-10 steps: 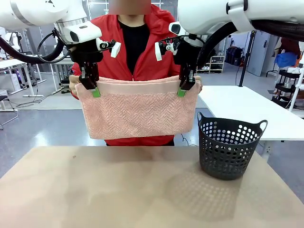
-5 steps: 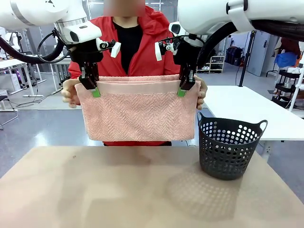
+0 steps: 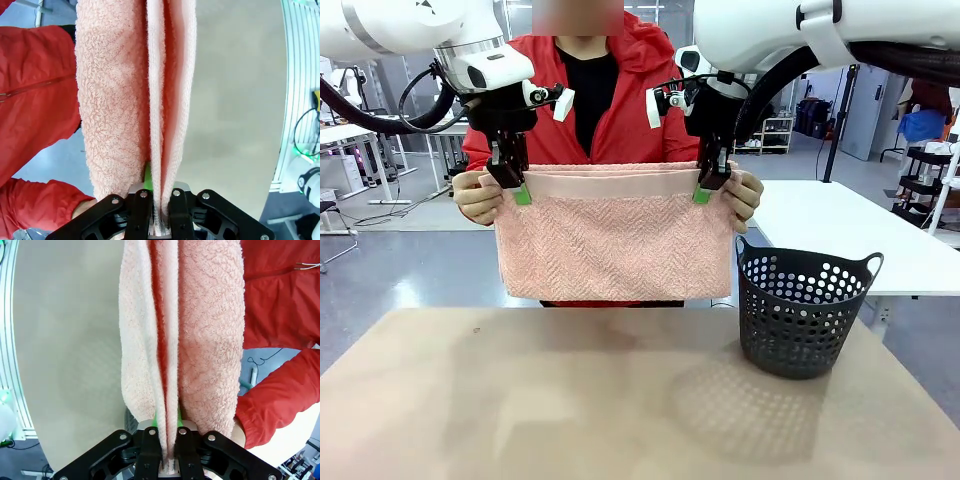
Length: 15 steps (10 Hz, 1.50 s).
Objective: Fold the towel.
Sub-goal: Release the end of the 100 cm Hotel Towel you were holding.
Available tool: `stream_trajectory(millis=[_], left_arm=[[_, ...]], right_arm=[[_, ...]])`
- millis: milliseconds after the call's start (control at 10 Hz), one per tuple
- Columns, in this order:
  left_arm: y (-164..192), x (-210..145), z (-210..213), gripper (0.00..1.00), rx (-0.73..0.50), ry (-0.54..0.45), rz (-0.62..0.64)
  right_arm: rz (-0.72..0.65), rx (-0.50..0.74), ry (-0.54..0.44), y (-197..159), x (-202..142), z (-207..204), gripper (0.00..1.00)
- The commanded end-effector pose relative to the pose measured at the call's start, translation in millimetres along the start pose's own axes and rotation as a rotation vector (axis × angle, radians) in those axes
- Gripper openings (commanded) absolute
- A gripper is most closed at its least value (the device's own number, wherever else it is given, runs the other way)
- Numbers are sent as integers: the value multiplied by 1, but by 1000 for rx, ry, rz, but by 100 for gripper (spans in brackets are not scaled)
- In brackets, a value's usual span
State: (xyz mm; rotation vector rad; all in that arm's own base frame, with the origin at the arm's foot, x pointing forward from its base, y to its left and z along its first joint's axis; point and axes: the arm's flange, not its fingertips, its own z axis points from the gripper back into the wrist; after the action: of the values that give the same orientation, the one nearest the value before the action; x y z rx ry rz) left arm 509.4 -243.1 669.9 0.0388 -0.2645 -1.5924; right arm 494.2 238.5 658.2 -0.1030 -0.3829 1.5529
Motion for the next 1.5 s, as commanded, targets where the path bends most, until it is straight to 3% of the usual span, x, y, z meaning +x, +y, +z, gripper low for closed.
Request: stream_trajectory(millis=[0,400,500,600,700,800,900,1000,1100,1200,1300,1400], left_arm=[[0,-1,0,0,1,2,-1],[0,-1,0,0,1,2,-1],[0,0,0,5,0,0,0],[1,-3,3,5,-21,-28,3],[2,-5,6,5,-28,-58,-5],[2,-8,12,57,-12,-73,2],[2,-8,18,57,-2,-87,13],[1,-11,25,100,15,-103,17],[0,-13,33,59,29,-114,28],[-3,-15,46,100,35,-121,83],[-13,-18,68,100,49,-141,180],[-24,-24,90,100,102,-157,236]], right_arm=[[9,-2,3,-1,-1,1,0],[9,-2,3,-1,-1,1,0],[9,-2,3,-1,-1,1,0],[0,0,0,0,0,0,4],[-22,-13,-6,-2,-1,4,16],[-23,-27,-2,-2,-2,10,51],[-31,-38,-8,-2,-2,17,63],[-39,-51,-12,-1,-3,27,98],[-58,-66,-24,0,-5,37,100],[-98,-75,-44,0,-9,51,100],[-166,-86,-67,4,-14,71,100],[-237,-100,-88,9,-20,91,91]])
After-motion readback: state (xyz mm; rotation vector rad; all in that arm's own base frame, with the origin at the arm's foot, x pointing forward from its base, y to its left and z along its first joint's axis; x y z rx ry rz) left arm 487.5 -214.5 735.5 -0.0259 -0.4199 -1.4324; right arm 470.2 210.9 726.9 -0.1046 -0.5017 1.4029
